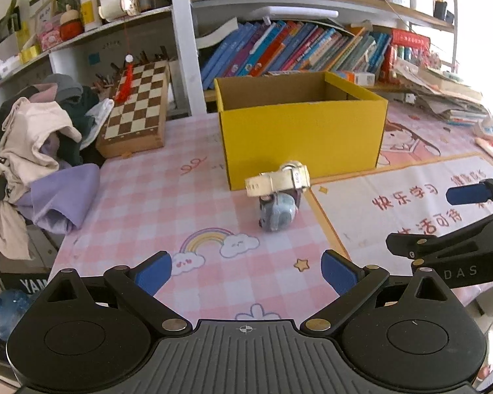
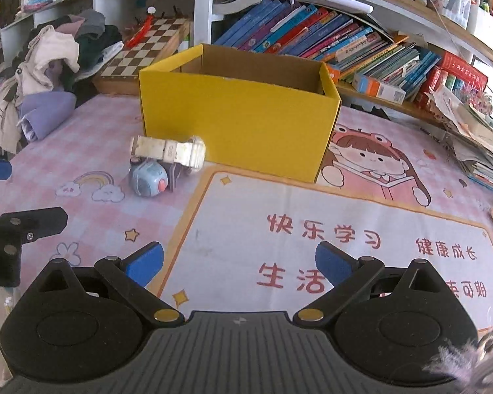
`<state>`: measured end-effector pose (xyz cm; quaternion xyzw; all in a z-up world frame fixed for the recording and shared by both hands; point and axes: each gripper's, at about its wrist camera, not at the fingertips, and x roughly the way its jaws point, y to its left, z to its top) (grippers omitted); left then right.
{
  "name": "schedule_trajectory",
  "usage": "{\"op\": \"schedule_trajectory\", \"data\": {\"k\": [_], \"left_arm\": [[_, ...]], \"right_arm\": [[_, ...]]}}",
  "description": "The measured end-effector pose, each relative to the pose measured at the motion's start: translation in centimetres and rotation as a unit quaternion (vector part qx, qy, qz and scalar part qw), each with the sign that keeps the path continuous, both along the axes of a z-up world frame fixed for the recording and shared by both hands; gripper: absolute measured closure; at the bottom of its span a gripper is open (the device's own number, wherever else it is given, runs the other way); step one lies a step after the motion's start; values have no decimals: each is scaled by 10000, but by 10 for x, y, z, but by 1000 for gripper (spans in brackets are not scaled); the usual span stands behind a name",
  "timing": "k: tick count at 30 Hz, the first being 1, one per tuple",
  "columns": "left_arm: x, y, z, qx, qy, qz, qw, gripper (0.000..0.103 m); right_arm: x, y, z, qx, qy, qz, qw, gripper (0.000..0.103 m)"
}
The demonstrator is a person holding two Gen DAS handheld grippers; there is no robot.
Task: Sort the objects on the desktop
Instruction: 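Withdraw both tools from the box and move toward the white watch and grey toy car, then lower the right tool onto the white watch while the left tool descends to the grey toy car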
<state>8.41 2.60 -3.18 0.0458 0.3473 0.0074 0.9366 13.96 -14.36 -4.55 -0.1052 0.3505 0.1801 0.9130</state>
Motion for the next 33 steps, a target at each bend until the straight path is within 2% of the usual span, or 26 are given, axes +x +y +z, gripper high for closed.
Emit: {"op": "schedule_trajectory", "data": {"k": [14,20,33], "left_arm": [[8,-5,-4,-23,56,-5,10000,4],[13,-8,-5,59,52,-43,10000,4],[27,-6,-1,61,-64,59,9999,4]], "right_arm": [[8,-3,-4,-80,57,46,9999,3],[15,0,-4,-103,274,164,9994,4],[33,3,4,-8,114,331,9994,10]]}}
